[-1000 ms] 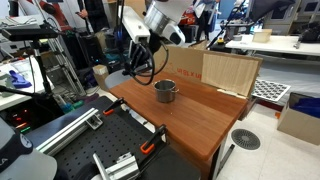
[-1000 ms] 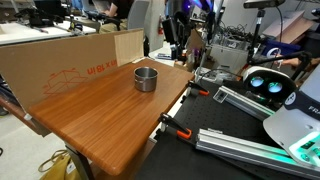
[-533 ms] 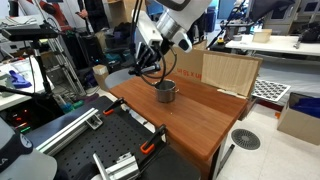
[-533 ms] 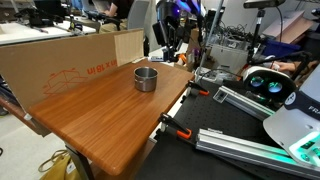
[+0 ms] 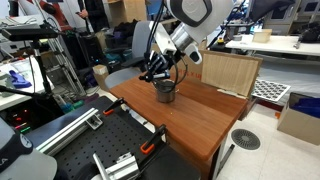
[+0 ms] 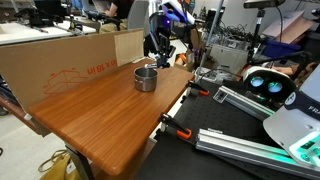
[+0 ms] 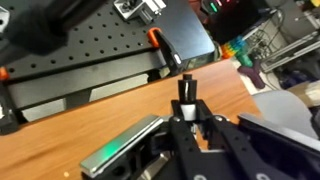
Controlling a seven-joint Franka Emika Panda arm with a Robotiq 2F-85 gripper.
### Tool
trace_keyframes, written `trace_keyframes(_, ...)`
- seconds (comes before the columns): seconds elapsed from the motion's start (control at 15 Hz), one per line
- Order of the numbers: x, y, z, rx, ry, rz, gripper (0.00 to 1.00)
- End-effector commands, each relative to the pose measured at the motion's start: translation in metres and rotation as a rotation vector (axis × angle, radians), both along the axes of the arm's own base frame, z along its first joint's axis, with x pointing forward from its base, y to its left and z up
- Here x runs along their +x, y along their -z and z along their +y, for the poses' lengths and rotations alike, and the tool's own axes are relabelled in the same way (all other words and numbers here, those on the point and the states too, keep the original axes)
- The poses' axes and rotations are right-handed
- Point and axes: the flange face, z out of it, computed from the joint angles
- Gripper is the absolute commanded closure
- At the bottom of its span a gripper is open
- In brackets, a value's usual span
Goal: Put the marker in the put
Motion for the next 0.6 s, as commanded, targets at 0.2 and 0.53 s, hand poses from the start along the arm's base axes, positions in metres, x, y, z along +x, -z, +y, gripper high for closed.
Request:
trace_keyframes(0.2, 0.026, 0.023, 0.002, -0.001, 0.046, 0.111, 0.95)
trace_keyframes(0.53, 0.039, 0.041, 0.011, -0.035, 0.061, 0.150, 0.95)
